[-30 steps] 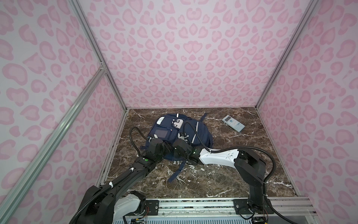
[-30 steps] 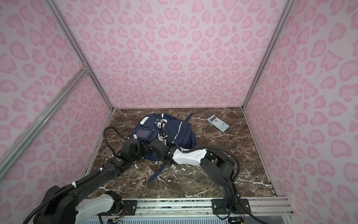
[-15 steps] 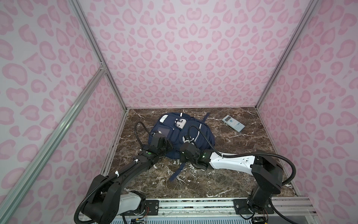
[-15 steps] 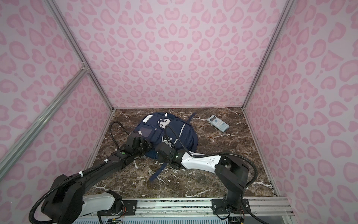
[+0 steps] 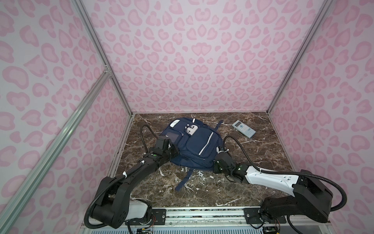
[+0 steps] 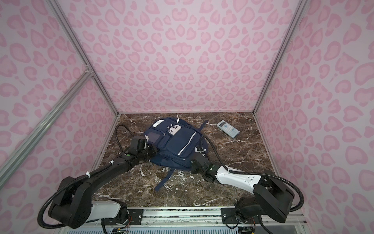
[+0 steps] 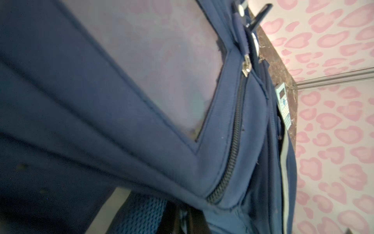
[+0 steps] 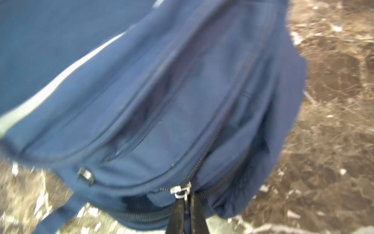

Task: Pack books, pencil case, and school supplies into a backpack
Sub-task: Zip the student bag at the center of the table.

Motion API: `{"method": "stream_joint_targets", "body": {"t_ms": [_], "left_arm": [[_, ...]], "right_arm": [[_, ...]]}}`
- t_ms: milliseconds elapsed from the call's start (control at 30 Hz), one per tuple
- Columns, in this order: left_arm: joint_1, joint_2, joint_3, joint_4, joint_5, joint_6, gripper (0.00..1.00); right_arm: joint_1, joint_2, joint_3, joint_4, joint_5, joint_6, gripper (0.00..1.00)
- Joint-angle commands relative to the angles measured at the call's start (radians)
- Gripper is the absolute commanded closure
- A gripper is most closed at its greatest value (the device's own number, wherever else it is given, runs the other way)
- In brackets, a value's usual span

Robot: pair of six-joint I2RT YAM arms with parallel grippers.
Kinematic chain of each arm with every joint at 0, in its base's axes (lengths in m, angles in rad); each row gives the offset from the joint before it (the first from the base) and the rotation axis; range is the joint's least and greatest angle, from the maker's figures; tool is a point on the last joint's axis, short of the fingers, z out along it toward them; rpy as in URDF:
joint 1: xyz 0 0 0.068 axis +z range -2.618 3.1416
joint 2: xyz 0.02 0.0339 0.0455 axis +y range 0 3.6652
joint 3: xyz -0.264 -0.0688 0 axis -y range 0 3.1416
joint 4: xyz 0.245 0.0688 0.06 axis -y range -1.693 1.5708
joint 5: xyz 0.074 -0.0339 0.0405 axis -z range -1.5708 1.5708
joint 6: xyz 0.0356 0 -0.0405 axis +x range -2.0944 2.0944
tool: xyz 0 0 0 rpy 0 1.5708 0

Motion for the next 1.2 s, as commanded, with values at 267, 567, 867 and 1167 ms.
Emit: {"method": "stream_joint_targets", "body": {"t_ms": [267, 567, 867, 1167], "left_arm": [[0.007, -0.204, -0.132, 0.036, -0.024, -0.024, 0.46], [-0.109, -0.262, -0.268, 0.365, 0.007, -0.108, 0.20], [-0.149, -0.074, -0.194, 0.352, 0.023, -0.123, 0.64], [-0.037, -0.176, -0.177, 0.130, 0.089, -0.084, 0.97]], "right_arm": [[0.148, 0.314, 0.381, 0.088, -0.080, 0.015, 1.00], [0.162, 0.349, 0.370, 0.157, -0.160, -0.017, 1.00], [0.162, 0.334, 0.346, 0.191, -0.184, -0.023, 1.00], [0.067, 0.179, 0.116, 0.043, -0.064, -0.027, 1.00]]}}
